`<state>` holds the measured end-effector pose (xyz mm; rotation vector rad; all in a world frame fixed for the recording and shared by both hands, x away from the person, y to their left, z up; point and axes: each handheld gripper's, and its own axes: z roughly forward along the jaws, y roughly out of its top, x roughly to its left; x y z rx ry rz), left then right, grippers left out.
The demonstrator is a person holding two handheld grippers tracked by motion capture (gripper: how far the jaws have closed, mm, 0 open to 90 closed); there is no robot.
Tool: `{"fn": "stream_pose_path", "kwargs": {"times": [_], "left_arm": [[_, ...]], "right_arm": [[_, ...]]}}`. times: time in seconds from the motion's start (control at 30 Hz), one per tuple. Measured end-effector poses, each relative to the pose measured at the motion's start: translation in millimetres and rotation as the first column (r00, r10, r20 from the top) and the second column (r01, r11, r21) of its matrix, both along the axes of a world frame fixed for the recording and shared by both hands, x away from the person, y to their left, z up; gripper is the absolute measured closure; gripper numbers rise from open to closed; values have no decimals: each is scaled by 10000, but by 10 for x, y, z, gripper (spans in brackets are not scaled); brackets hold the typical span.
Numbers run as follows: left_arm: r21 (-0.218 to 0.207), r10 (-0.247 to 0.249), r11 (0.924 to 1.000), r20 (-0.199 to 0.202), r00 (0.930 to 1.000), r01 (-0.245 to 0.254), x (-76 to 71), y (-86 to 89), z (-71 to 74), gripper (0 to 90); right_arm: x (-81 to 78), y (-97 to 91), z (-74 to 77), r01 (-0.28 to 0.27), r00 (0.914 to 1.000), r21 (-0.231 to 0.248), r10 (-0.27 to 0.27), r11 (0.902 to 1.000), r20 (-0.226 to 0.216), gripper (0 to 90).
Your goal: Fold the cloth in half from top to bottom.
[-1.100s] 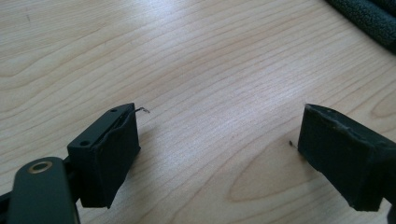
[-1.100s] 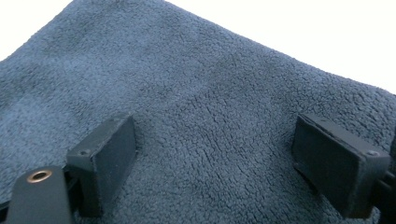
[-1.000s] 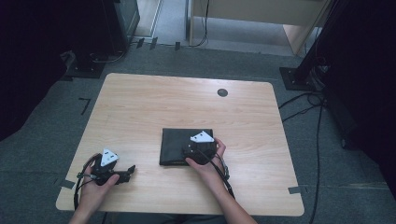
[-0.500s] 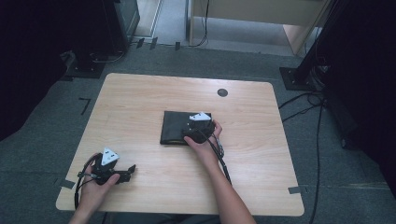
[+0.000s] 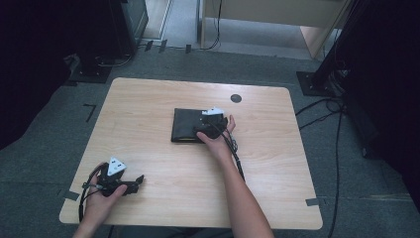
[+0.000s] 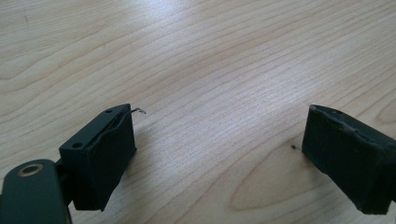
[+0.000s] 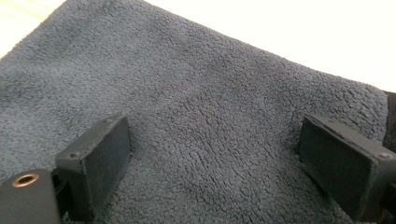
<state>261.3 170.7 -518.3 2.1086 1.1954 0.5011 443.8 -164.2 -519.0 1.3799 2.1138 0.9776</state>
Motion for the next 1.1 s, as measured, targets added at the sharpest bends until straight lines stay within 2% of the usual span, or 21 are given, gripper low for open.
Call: {"fn": "stream_pose_path", "kwargs": {"times": [0.03,0.1,0.17,0.27,0.37,0.47,0.6,0.73,0.9,1.1], "left_arm": [[0,5,10000,13,10000,-5,0,0,-1,95],[-4,-12,10000,2,10000,12,1,0,0,95],[-1,-43,10000,10,10000,43,8,0,-1,95],[13,-42,10000,-18,10000,42,11,-1,1,95],[22,-40,10000,-19,10000,40,11,-1,1,95],[28,-35,10000,-25,10000,35,11,-1,2,95],[14,-23,10000,-12,10000,23,11,-1,1,95],[20,-30,10000,-14,10000,30,11,-1,1,95],[18,-26,10000,-15,10000,26,11,-1,1,95],[11,-9,10000,-10,10000,9,11,-1,1,95]], "right_arm": [[-6,-16,22,93,9999,194,-90,9998,-136,159],[-34,-87,92,364,9993,955,-351,9948,-153,149],[-109,-169,186,132,9999,1431,-145,9896,84,151],[-255,-276,320,-200,9989,1118,153,9935,432,148],[-449,-415,430,-28,9967,562,-17,9984,812,148],[-670,-607,477,42,9947,289,-71,9996,1025,147],[-977,-944,427,357,9946,-54,-350,9993,982,145],[-1226,-1280,339,148,9987,28,-149,9999,484,144],[-1526,-1707,177,619,9979,376,-625,9974,155,144],[-1805,-2039,78,1126,9936,237,-1123,9934,-131,144]]}}
